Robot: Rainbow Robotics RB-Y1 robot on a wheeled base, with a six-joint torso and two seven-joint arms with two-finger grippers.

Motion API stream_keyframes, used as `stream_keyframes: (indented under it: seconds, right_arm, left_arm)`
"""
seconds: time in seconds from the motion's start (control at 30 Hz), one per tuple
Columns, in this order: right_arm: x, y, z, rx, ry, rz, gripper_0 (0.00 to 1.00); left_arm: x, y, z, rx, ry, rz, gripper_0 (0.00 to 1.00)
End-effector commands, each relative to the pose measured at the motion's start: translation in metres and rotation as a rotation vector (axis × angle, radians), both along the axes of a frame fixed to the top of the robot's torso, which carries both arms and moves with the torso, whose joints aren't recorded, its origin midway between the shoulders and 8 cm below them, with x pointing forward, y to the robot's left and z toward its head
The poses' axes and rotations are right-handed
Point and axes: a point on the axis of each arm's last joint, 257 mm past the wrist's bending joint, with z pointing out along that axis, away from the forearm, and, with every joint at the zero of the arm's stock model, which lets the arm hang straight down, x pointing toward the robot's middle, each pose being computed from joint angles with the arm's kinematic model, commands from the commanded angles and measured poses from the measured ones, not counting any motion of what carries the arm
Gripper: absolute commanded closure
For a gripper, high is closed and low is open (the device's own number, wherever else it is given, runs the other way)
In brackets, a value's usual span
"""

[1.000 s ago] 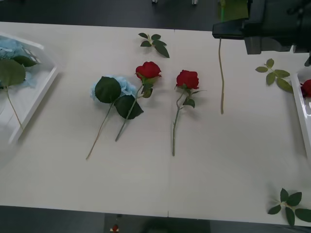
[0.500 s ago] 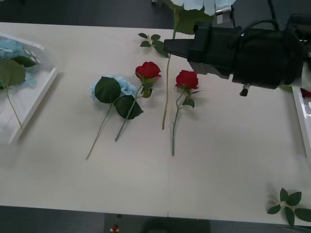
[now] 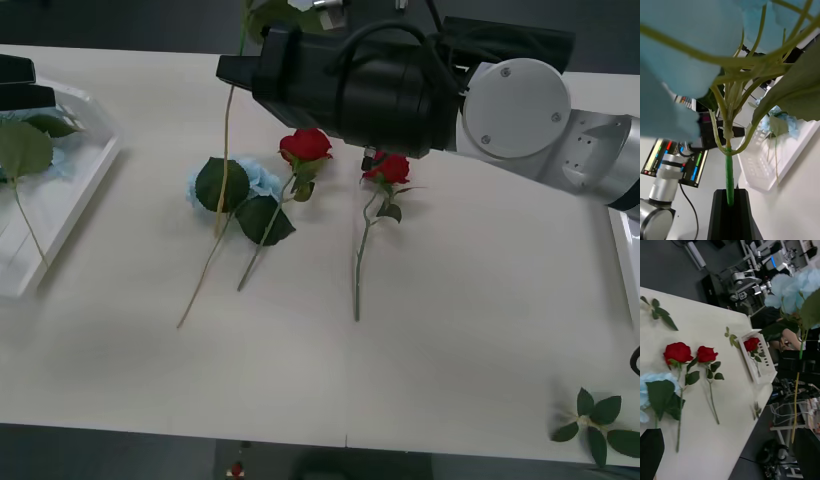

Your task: Put the red flowers into the right box and the blue flowers into the left box

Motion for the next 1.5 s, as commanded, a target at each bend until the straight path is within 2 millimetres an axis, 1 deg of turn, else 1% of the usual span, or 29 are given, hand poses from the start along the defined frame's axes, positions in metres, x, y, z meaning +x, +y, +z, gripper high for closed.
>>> stream_keyframes:
  seconds: [0.03, 0.2, 0.43, 0.53, 0.63, 0.73, 0.83, 1.03, 1.17, 1.33, 1.5]
  right_arm:
    - [-0.003, 0.001, 0.024, 0.001, -0.081, 0.006, 1.0]
    - [-0.003, 0.001, 0.024, 0.001, -0.081, 0.006, 1.0]
    - [-0.003, 0.001, 0.024, 0.001, -0.081, 0.006, 1.0]
    - [-0.003, 0.001, 0.024, 0.001, -0.081, 0.006, 1.0]
    - [-0.003, 0.001, 0.024, 0.001, -0.081, 0.006, 1.0]
    - [-0.003, 0.001, 0.024, 0.001, -0.081, 0.006, 1.0]
    - [-0.003, 0.001, 0.024, 0.001, -0.081, 0.006, 1.0]
    - [-0.003, 0.001, 0.024, 0.001, -0.081, 0.006, 1.0]
    - [-0.003, 0.001, 0.024, 0.001, -0.081, 0.006, 1.0]
    - [-0.003, 0.001, 0.024, 0.001, -0.081, 0.006, 1.0]
    - [-0.003, 0.001, 0.024, 0.001, -0.081, 0.006, 1.0]
  left_arm:
    - [-0.009, -0.024, 0.026, -0.068, -0.102, -0.093, 0.0]
    - [-0.018, -0.05, 0.038, -0.188, -0.136, -0.17, 0.0]
    - [-0.025, -0.073, 0.049, -0.307, -0.181, -0.234, 0.0]
    - [-0.027, -0.081, 0.047, -0.329, -0.192, -0.255, 0.0]
    - [-0.027, -0.09, 0.043, -0.347, -0.197, -0.269, 0.0]
    - [-0.026, -0.101, 0.034, -0.345, -0.181, -0.279, 0.0]
    - [-0.025, -0.116, 0.023, -0.343, -0.159, -0.295, 0.0]
    - [-0.025, -0.138, 0.014, -0.352, -0.144, -0.326, 0.0]
    - [-0.03, -0.162, 0.006, -0.348, -0.115, -0.374, 0.0]
    - [-0.034, -0.186, -0.005, -0.337, -0.081, -0.415, 0.0]
    - [-0.041, -0.205, -0.009, -0.338, -0.07, -0.459, 0.0]
